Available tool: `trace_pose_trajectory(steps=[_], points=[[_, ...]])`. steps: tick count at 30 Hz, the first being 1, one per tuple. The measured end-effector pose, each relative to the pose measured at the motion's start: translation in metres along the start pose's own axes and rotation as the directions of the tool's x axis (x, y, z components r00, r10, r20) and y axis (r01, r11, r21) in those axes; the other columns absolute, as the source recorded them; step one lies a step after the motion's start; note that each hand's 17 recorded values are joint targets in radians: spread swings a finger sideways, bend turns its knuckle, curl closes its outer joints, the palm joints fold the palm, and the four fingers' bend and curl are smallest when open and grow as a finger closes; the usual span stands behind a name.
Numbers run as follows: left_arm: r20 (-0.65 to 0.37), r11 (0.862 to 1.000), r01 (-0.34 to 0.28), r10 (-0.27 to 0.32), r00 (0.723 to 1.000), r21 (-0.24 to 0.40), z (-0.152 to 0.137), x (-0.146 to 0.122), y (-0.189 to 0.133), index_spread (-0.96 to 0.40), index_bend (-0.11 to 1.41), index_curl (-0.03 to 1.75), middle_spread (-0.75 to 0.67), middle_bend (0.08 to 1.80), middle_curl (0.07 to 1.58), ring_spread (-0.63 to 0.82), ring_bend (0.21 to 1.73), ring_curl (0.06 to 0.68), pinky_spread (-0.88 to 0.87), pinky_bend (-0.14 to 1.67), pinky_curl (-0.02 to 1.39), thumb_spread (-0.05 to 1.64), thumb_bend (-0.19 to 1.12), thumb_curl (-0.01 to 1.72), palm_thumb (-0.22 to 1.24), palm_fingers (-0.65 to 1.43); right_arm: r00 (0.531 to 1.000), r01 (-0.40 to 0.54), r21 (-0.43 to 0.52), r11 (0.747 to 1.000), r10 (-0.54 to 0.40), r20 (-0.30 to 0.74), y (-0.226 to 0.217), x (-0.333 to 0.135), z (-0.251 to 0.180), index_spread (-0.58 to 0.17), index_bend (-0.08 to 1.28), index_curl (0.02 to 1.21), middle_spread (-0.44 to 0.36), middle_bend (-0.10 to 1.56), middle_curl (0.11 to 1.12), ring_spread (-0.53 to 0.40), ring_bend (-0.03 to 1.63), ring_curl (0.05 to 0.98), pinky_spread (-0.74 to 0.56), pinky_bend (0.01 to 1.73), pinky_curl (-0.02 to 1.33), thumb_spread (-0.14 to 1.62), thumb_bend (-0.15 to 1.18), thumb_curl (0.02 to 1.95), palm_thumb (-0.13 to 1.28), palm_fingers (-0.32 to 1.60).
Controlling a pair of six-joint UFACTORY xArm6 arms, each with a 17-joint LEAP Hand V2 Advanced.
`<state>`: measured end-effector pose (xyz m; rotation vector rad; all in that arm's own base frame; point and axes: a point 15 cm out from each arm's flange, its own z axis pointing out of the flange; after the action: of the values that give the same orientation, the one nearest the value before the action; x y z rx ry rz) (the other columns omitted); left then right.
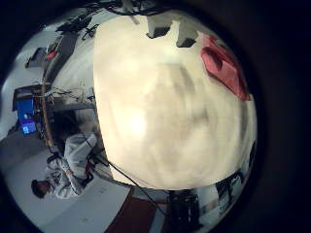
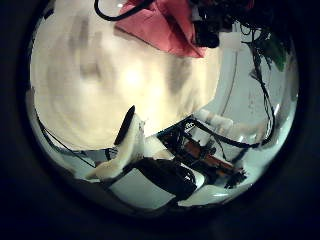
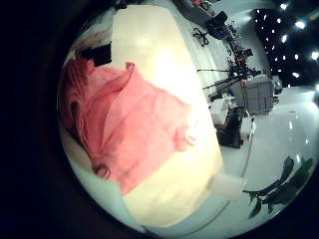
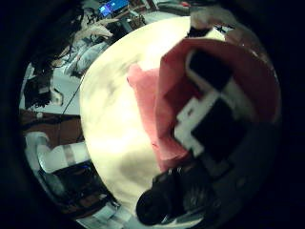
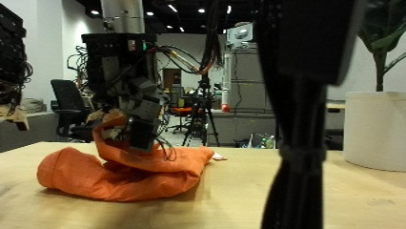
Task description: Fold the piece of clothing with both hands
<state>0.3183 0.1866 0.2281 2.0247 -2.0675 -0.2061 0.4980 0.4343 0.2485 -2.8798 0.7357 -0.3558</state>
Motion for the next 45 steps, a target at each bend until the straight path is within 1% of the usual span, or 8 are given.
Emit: trace_pose_trajectory(steps=[4, 7, 12, 18, 22, 29, 39, 45], points=[[0.004, 1.0, -0.012, 0.012, 1.0, -0.001, -0.001, 0.005, -0.003, 0.12, 0.16, 0.31, 0.22, 0.19, 0.31, 0.48, 0.46, 0.225, 0.46, 0.3, 0.32, 1.17, -0.01, 0.32, 0.48, 0.01, 0.997, -0.062, 0.035, 0.997, 0.06, 0.056, 0.001, 0.01, -0.016, -0.397, 0.34, 0.51, -0.22, 0.6, 0.56, -0.255, 1.01, 0.463, -0.37, 1.02, 0.54, 1.29, -0.03, 0.54, 0.76, 0.06], [0.011, 1.0, -0.025, 0.025, 1.0, -0.002, -0.002, 0.012, -0.007, 0.12, 0.16, 0.31, 0.22, 0.19, 0.31, 0.48, 0.46, 0.225, 0.46, 0.3, 0.32, 1.17, -0.02, 0.32, 0.49, 0.01, 0.989, -0.122, 0.085, 0.989, 0.114, 0.097, 0.002, 0.028, -0.044, -0.392, 0.32, 0.48, -0.188, 0.53, 0.51, -0.19, 0.92, 0.419, -0.21, 0.95, 0.5, 1.3, -0.02, 0.52, 0.74, 0.0], [0.025, 0.998, -0.056, 0.056, 0.998, -0.002, -0.007, 0.032, -0.016, 0.12, 0.17, 0.31, 0.22, 0.19, 0.31, 0.48, 0.46, 0.224, 0.46, 0.29, 0.32, 1.16, -0.02, 0.33, 0.5, 0.01, 0.969, -0.239, 0.127, 0.963, 0.227, 0.1, 0.03, 0.087, -0.097, -0.396, 0.27, 0.43, -0.137, 0.45, 0.45, -0.057, 0.76, 0.344, 0.1, 0.84, 0.43, 1.31, -0.02, 0.48, 0.72, -0.01], [0.052, 0.992, -0.125, 0.124, 0.991, 0.015, -0.024, 0.074, -0.031, 0.12, 0.17, 0.31, 0.22, 0.19, 0.31, 0.47, 0.46, 0.224, 0.46, 0.29, 0.32, 1.17, -0.02, 0.33, 0.51, 0.01, 0.926, -0.377, 0.182, 0.908, 0.368, 0.082, 0.084, 0.158, -0.17, -0.403, 0.24, 0.4, -0.131, 0.4, 0.41, 0.024, 0.66, 0.293, 0.27, 0.73, 0.36, 1.31, -0.01, 0.46, 0.71, 0.04], [0.072, 0.98, -0.2, 0.198, 0.978, 0.021, -0.029, 0.117, -0.042, 0.12, 0.17, 0.31, 0.23, 0.19, 0.31, 0.47, 0.46, 0.225, 0.46, 0.29, 0.32, 1.17, -0.02, 0.33, 0.51, 0.01, 0.899, -0.437, 0.195, 0.878, 0.433, 0.067, 0.121, 0.183, -0.202, -0.41, 0.24, 0.4, -0.139, 0.36, 0.38, 0.045, 0.61, 0.273, 0.32, 0.67, 0.32, 1.31, -0.01, 0.44, 0.71, 0.08], [0.117, 0.96, -0.281, 0.278, 0.953, 0.01, -0.015, 0.17, -0.077, 0.12, 0.18, 0.32, 0.26, 0.17, 0.3, 0.49, 0.45, 0.221, 0.47, 0.29, 0.32, 1.2, -0.02, 0.31, 0.47, -0.01, 0.857, -0.514, 0.074, 0.855, 0.509, 0.08, 0.184, 0.19, -0.188, -0.409, 0.22, 0.39, -0.141, 0.33, 0.36, 0.079, 0.49, 0.239, 0.33, 0.53, 0.28, 1.33, -0.01, 0.42, 0.69, 0.1], [0.107, 0.954, -0.276, 0.289, 0.951, -0.118, 0.053, 0.182, -0.107, 0.13, 0.17, 0.33, 0.28, 0.17, 0.26, 0.5, 0.43, 0.218, 0.49, 0.28, 0.32, 1.23, -0.02, 0.3, 0.44, -0.03, 0.815, -0.572, -0.035, 0.82, 0.573, 0.088, 0.243, 0.187, -0.162, -0.406, 0.18, 0.36, -0.141, 0.27, 0.34, 0.108, 0.38, 0.219, 0.32, 0.42, 0.25, 1.33, -0.01, 0.4, 0.66, 0.13], [0.136, 0.953, -0.25, 0.275, 0.952, -0.173, 0.067, 0.179, -0.12, 0.13, 0.17, 0.32, 0.27, 0.18, 0.27, 0.51, 0.43, 0.217, 0.49, 0.27, 0.32, 1.24, -0.02, 0.29, 0.42, -0.03, 0.809, -0.581, -0.043, 0.813, 0.582, 0.084, 0.253, 0.188, -0.161, -0.407, 0.17, 0.35, -0.141, 0.25, 0.34, 0.111, 0.35, 0.219, 0.3, 0.38, 0.25, 1.33, -0.01, 0.39, 0.66, 0.15]])
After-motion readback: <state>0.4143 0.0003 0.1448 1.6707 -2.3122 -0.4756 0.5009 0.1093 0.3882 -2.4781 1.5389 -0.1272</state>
